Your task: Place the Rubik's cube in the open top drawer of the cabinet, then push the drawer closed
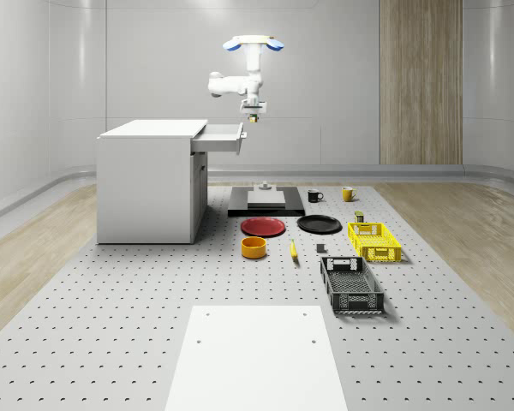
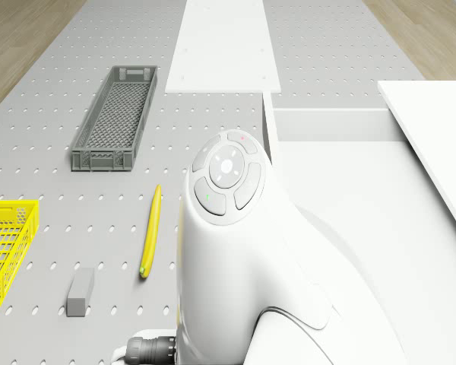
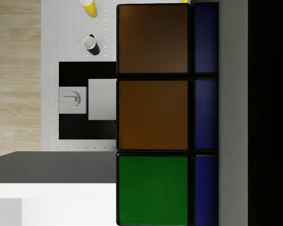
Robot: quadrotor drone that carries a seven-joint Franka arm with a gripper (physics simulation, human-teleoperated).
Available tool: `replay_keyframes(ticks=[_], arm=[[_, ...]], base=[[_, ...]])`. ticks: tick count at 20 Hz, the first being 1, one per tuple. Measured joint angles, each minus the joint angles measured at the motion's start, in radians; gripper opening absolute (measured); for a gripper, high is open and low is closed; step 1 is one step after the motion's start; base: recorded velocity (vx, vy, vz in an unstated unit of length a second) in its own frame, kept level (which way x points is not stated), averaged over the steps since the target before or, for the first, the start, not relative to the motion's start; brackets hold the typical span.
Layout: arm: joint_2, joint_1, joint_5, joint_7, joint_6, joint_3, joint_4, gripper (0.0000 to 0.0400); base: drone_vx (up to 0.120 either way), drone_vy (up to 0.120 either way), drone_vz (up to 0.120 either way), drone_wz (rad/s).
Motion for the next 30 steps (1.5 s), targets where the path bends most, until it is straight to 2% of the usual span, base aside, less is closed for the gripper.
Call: replay_keyframes(ticks=[30], arm=[[-0.010, -0.002, 0.004, 0.001, 0.009, 0.001, 0.000, 0.0325]], base=[[0.000, -0.120, 0.000, 0.000]])
